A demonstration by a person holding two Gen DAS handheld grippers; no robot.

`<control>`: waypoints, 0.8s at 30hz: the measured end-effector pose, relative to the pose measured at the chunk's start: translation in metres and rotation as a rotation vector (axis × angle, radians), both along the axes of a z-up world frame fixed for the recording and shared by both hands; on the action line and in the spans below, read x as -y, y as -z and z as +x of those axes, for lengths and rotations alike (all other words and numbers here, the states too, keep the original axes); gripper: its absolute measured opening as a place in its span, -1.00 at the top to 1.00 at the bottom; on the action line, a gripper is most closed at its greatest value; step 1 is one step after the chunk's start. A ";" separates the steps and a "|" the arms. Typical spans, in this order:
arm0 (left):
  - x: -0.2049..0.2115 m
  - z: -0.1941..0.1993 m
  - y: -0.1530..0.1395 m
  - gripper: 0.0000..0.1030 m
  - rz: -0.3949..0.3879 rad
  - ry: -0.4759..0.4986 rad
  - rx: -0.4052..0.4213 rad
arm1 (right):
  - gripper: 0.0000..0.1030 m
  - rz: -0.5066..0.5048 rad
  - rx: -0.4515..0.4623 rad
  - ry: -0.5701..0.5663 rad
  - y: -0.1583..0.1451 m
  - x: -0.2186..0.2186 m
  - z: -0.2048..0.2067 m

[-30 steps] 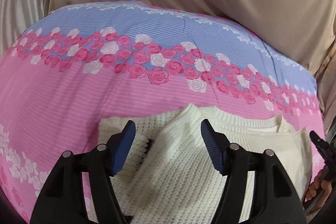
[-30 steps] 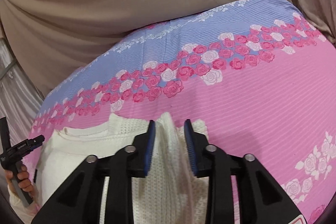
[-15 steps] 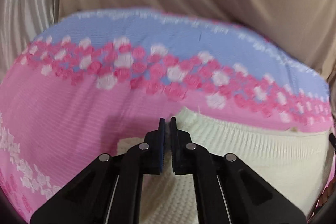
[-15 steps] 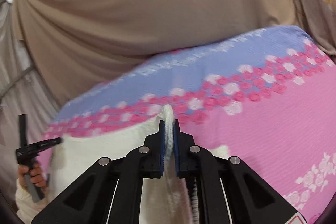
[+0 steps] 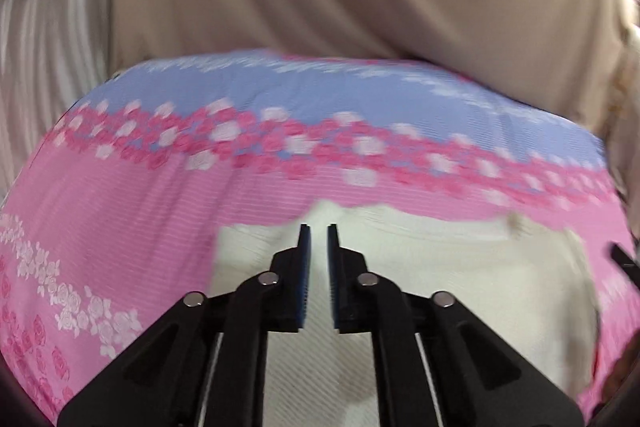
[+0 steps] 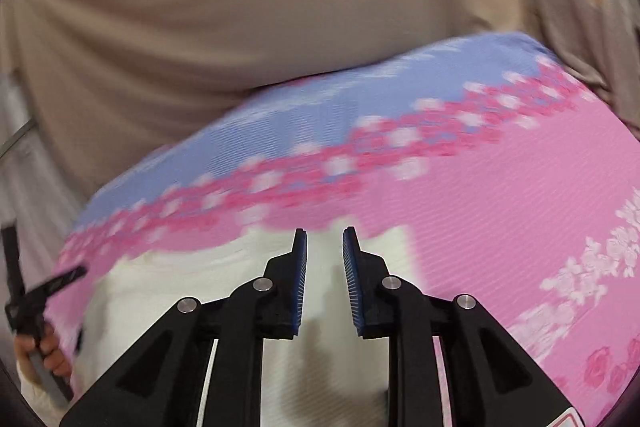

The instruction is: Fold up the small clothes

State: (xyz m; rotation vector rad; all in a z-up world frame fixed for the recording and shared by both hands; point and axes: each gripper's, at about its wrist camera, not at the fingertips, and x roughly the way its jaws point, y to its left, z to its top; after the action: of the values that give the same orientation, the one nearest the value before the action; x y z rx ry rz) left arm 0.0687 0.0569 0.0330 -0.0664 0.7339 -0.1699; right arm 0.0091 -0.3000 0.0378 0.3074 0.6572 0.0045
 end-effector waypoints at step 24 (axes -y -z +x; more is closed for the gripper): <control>0.011 -0.110 0.088 0.36 0.227 -0.025 -0.193 | 0.71 0.002 -0.144 -0.179 0.053 -0.060 -0.091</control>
State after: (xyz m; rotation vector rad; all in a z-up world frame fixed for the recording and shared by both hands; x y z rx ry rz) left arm -0.0408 0.0455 -0.0553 0.1263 0.9398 -0.0559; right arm -0.0821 -0.2399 -0.0150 0.2511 0.8264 0.1554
